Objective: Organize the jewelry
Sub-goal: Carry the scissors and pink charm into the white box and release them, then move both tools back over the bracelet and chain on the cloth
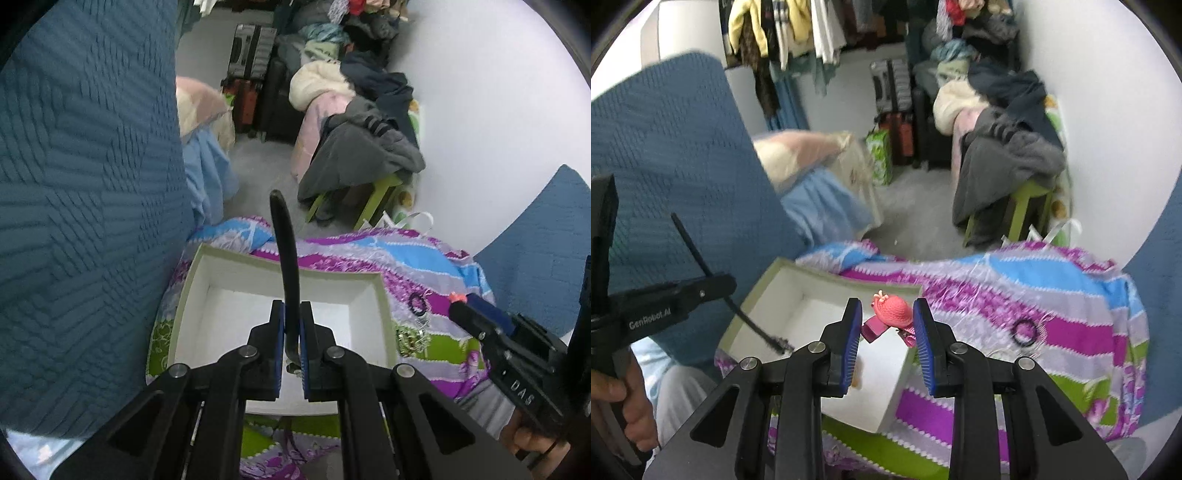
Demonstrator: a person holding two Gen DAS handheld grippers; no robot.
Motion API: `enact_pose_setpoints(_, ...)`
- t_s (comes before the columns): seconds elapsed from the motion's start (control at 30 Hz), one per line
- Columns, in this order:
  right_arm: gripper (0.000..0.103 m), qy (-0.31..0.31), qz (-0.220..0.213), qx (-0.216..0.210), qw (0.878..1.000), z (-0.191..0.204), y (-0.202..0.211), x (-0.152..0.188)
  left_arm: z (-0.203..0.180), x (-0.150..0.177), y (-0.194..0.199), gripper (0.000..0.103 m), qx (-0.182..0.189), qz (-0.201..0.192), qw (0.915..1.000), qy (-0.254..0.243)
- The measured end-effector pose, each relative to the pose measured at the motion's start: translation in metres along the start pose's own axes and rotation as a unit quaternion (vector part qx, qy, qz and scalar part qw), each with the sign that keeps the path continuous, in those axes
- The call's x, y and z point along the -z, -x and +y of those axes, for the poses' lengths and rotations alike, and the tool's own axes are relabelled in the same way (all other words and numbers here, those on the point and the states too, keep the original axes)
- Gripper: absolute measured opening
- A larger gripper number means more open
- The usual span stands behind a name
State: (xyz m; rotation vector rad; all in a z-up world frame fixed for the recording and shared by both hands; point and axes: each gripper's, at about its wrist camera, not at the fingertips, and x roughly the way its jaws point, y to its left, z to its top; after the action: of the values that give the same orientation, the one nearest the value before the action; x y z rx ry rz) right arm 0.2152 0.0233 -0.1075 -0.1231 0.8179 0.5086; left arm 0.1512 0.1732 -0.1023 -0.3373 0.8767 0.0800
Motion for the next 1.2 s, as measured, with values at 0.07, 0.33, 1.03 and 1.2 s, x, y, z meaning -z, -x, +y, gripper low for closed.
enact_pose_setpoints(0.07, 0.026, 0.007, 0.011, -0.004, 1.0, 0.006, -0.013, 0.006, 0.005, 0.004, -0.013, 0.006, 0.001, 0.013, 0.9999, 0.002)
enact_pose_setpoints(0.33, 0.026, 0.014, 0.065, -0.015, 0.998, 0.013, -0.062, 0.03, 0.024, 0.021, -0.057, 0.006, -0.008, 0.057, 0.9983, 0.008)
enact_pose_setpoints(1.03, 0.038, 0.017, 0.014, -0.052, 0.998, 0.007, -0.015, 0.004, 0.009, 0.016, -0.012, 0.054, -0.033, 0.009, 0.9992, 0.02)
enact_pose_setpoints(1.2, 0.038, 0.022, -0.039, -0.051, 0.998, -0.001, 0.036, -0.015, -0.016, 0.011, 0.032, 0.058, -0.029, -0.033, 0.9989, 0.014)
